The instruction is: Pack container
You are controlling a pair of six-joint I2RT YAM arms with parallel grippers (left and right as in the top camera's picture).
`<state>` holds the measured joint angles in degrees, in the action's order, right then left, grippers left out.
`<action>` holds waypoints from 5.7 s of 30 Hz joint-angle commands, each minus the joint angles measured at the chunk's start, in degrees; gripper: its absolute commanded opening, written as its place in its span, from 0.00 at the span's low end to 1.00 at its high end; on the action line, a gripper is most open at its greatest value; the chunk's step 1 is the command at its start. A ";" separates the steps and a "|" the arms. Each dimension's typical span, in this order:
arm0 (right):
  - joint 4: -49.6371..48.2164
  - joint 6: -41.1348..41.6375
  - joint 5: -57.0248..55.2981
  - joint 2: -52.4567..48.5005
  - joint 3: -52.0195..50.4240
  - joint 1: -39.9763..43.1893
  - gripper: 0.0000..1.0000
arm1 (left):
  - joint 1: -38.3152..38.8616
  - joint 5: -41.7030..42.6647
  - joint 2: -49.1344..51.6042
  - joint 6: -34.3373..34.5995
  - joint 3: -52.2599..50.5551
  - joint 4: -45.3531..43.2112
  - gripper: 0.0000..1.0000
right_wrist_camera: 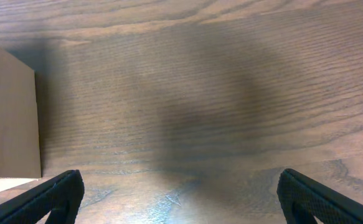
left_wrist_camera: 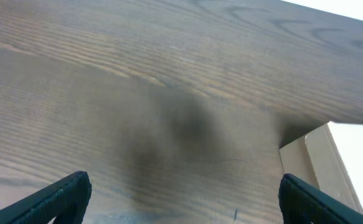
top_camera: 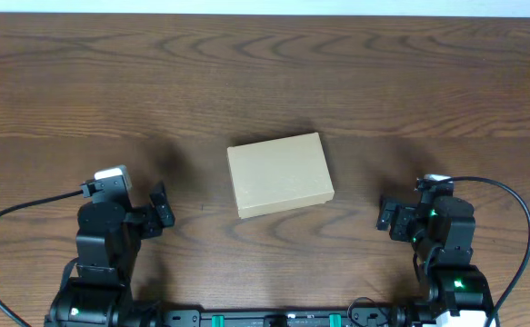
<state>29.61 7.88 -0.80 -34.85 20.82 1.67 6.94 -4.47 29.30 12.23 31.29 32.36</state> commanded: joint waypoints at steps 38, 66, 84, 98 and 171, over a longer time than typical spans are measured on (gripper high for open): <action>-33.05 -2.80 -1.11 25.16 -20.55 -6.95 0.99 | -0.17 -0.42 0.17 0.63 -0.50 14.16 0.95; -25.27 -6.69 0.13 33.16 -20.50 -7.10 0.99 | -0.17 -0.39 0.17 0.63 -0.50 14.16 0.95; -25.33 -6.23 0.00 33.09 -20.50 -6.97 0.99 | -0.17 -0.39 0.17 0.63 -0.50 14.16 0.95; -25.33 -6.23 0.00 33.09 -20.50 -6.97 0.99 | -0.17 -0.39 0.17 0.63 -0.50 14.16 0.95; -25.33 -6.23 0.00 33.09 -20.50 -6.95 0.99 | -0.55 4.09 -29.07 -10.95 -27.45 -19.52 0.95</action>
<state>4.03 0.89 -0.19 -2.22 0.45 -5.32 6.74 -1.23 0.73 2.48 5.39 12.16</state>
